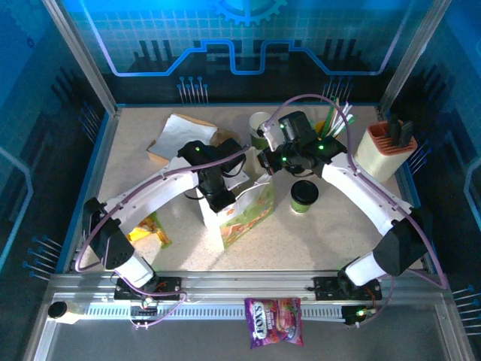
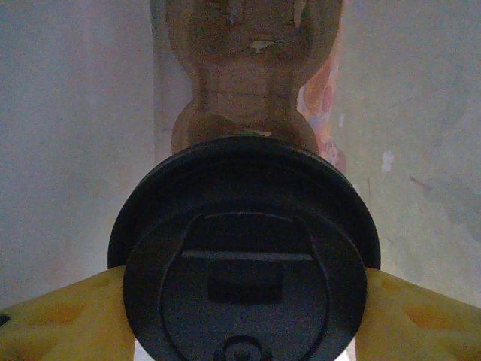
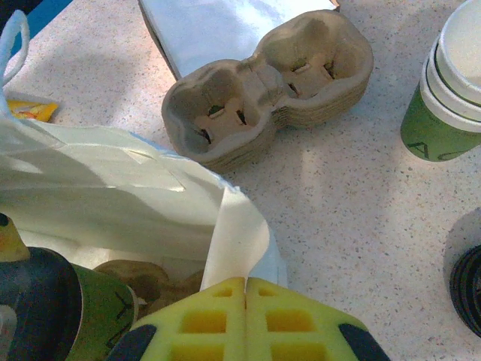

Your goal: Pack the takeout coffee

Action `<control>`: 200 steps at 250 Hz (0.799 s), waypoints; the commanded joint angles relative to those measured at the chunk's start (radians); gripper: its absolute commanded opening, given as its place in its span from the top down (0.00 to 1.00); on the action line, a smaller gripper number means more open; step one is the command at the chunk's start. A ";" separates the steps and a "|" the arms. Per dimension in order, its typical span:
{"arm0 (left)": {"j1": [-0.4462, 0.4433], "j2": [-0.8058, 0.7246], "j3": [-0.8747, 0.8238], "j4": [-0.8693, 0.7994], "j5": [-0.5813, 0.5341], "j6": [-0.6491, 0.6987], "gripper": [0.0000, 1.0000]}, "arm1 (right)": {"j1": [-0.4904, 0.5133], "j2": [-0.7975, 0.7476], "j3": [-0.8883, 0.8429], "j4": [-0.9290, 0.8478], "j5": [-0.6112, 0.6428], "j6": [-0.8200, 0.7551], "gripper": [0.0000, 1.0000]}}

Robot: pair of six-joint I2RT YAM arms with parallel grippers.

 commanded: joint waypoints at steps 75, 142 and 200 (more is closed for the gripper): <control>0.006 0.026 0.005 0.001 0.050 0.033 0.44 | 0.002 0.020 0.007 -0.023 0.000 -0.003 0.94; 0.007 0.012 0.007 -0.001 0.040 0.030 0.44 | 0.002 0.010 -0.006 -0.022 0.008 -0.003 0.94; 0.007 0.006 0.005 -0.003 0.034 0.029 0.44 | 0.002 0.009 -0.004 -0.022 0.006 0.000 0.94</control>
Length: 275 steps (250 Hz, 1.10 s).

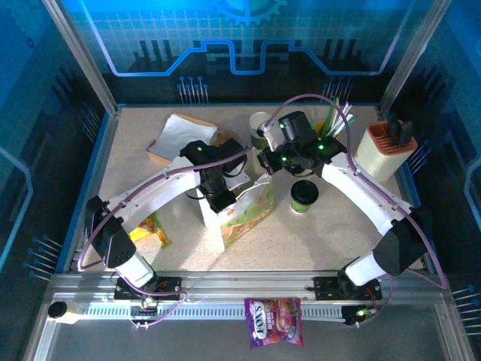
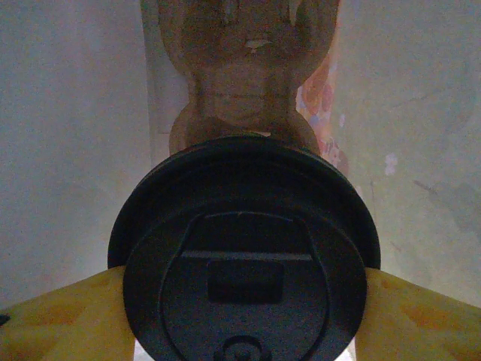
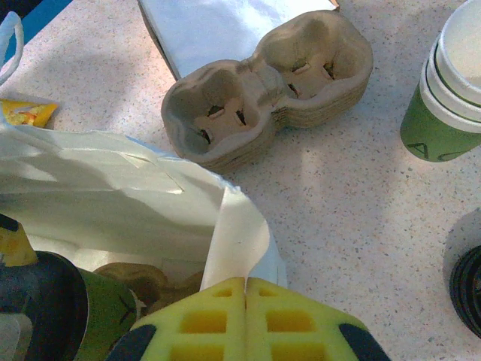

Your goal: Pack the takeout coffee

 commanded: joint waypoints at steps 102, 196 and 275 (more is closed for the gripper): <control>0.010 -0.004 0.005 -0.005 0.024 0.012 0.44 | 0.002 0.009 -0.008 -0.020 0.006 -0.002 0.94; 0.013 -0.001 0.003 -0.003 0.018 0.013 0.44 | 0.002 0.010 -0.008 -0.022 0.003 0.000 0.94; 0.017 0.004 -0.005 0.001 0.009 0.012 0.44 | 0.002 0.010 -0.010 -0.019 0.003 0.000 0.94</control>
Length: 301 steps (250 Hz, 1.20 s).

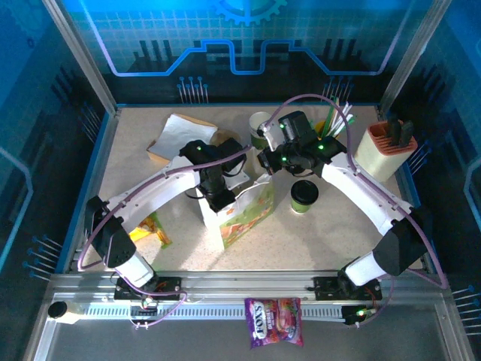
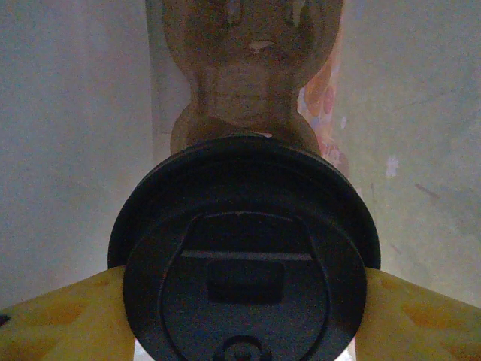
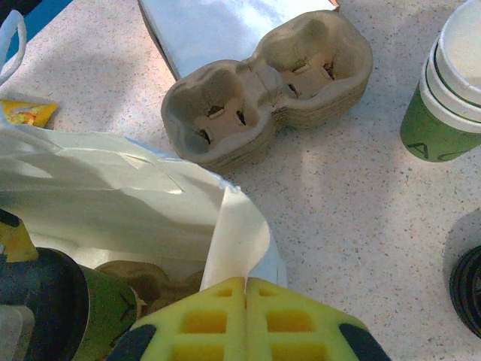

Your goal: Pack the takeout coffee

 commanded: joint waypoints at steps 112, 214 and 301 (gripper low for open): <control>0.018 0.020 -0.015 0.008 0.004 0.011 0.44 | 0.001 0.015 -0.005 -0.021 0.002 -0.002 0.94; 0.019 0.035 -0.025 0.009 0.019 0.014 0.44 | 0.002 0.026 0.005 -0.021 -0.004 -0.003 0.94; 0.022 0.047 -0.044 0.027 0.027 0.010 0.44 | 0.002 0.026 -0.005 -0.016 -0.004 -0.003 0.94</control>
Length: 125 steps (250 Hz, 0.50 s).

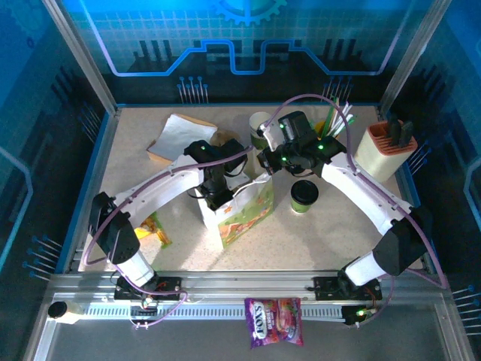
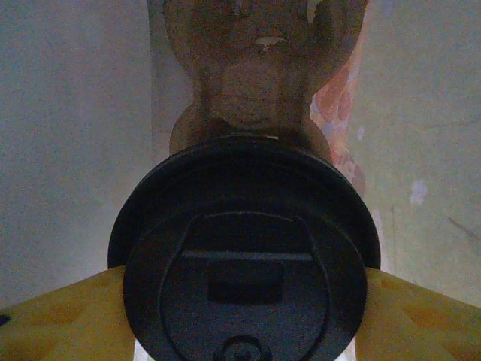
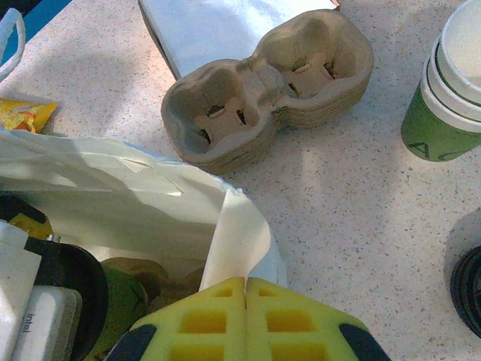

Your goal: Pack the takeout coffee

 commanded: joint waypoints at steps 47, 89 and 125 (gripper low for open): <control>0.011 0.020 -0.033 0.013 0.034 0.009 0.45 | 0.002 0.022 -0.008 -0.014 -0.004 -0.003 0.94; 0.015 0.024 -0.040 0.018 0.036 0.008 0.45 | 0.002 0.022 -0.010 -0.014 -0.005 -0.003 0.94; 0.014 0.030 -0.040 0.017 0.031 0.008 0.45 | 0.001 0.020 -0.013 -0.011 -0.005 -0.001 0.94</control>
